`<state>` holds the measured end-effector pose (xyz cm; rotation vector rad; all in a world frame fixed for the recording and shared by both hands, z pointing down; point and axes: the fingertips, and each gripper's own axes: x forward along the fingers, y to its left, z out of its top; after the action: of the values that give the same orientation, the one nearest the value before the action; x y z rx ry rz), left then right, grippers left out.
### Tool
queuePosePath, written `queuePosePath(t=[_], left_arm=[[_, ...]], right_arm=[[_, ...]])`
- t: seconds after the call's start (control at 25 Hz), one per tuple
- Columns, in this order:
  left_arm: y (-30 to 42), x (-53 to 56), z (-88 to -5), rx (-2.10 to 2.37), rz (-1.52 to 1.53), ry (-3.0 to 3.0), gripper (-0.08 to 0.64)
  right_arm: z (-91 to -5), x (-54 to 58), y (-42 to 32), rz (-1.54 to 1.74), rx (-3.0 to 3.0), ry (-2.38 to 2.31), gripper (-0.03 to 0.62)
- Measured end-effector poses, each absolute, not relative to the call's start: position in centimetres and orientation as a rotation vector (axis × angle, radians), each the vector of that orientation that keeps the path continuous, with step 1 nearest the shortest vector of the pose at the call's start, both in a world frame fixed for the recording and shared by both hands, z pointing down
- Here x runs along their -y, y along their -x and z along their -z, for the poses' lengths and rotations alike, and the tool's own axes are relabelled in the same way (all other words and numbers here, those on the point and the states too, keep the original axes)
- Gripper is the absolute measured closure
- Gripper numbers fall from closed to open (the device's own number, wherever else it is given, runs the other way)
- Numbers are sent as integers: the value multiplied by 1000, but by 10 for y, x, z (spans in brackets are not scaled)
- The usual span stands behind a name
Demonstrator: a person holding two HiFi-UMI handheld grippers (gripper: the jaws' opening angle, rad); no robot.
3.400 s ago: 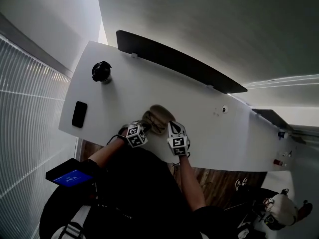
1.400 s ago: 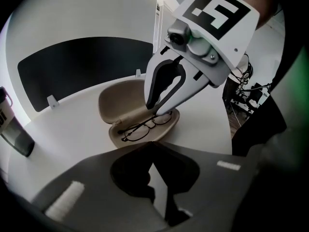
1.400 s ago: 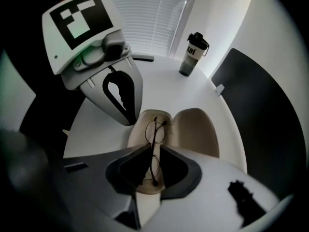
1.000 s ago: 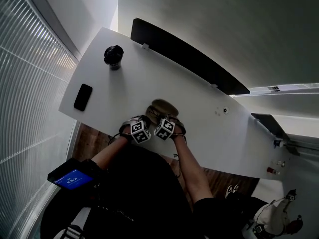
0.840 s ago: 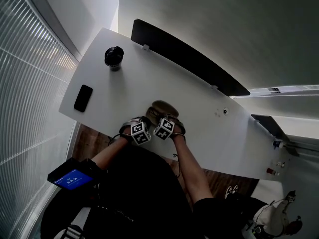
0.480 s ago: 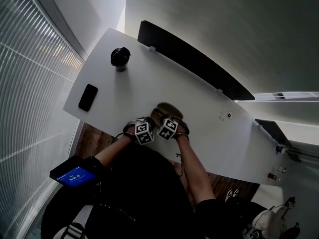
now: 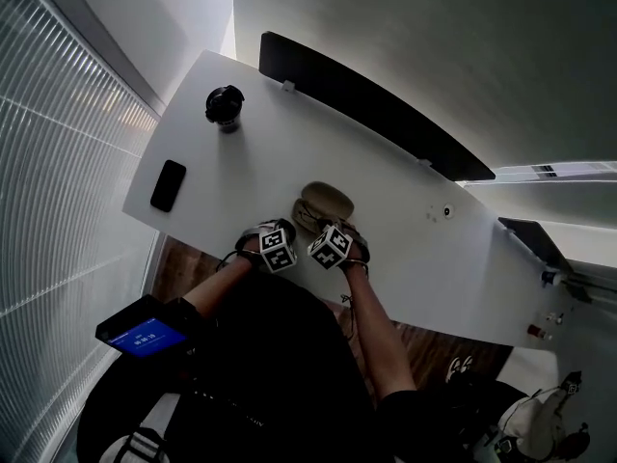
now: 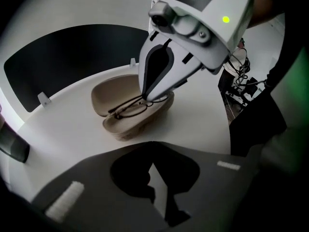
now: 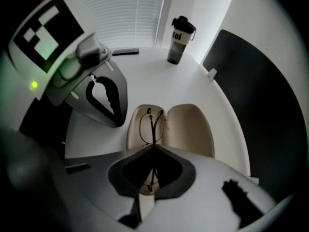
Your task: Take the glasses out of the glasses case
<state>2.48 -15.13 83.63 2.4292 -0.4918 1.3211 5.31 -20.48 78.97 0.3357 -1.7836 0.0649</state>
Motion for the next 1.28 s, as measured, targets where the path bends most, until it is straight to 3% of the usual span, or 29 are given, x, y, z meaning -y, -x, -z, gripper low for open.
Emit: queuePosePath(t=[0.36,0.72,0.88,1.08,1.28], left_arm=[[-28,149,-811,530,-1307,-2484,552],[-36,137,-776,569,-1074,-2478,552],[-36,133,-781,592,-1117,-2442,552],[-41,135,-778,603,-1153,-2441,552],[-65,131,-767,656,-1159,-2439,552]], right_arm=[[-720,204,-146,-151,1856,-779,584],[-776,145,-227,-1020,1856,-1069,584],[-819,124,-248,-930,1612,-979,584],[-809,150,-243,-812,1691,-997,583],[-784,138,-263,-932,1820,-1088,495]])
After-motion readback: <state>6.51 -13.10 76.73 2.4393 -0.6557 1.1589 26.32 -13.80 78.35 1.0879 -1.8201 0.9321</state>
